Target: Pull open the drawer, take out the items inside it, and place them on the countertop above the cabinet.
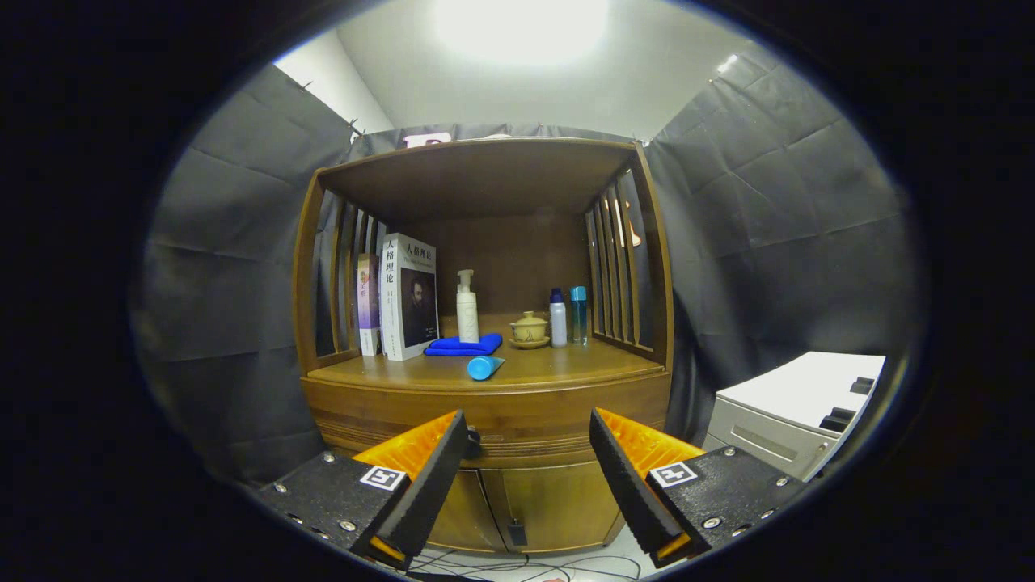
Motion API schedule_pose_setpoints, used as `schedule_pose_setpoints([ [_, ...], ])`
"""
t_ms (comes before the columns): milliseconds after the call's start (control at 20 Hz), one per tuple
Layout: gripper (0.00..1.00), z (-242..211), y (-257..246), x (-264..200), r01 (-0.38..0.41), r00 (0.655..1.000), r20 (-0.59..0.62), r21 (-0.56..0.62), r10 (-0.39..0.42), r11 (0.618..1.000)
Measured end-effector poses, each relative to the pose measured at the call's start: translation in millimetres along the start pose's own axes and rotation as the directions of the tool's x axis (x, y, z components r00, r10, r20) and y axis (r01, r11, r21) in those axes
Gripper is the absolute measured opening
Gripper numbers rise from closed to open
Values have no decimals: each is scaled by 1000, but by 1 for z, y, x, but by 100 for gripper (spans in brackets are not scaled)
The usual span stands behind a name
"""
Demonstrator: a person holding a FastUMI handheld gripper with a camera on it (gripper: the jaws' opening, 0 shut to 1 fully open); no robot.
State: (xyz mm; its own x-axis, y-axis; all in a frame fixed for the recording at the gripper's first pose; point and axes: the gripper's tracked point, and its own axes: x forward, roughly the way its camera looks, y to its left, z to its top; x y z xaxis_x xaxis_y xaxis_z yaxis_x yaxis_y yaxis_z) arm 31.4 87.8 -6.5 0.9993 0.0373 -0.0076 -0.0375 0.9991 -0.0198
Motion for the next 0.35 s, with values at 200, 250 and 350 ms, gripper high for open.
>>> schedule_pose_setpoints([
  [200, 94, -5, 5, -3, -11, 1000, -4, -4, 11, 1000],
  [250, 94, -5, 6, -4, -13, 1000, -3, -5, 13, 1000],
  [350, 94, -5, 9, -4, -20, 1000, -2, -4, 20, 1000],
])
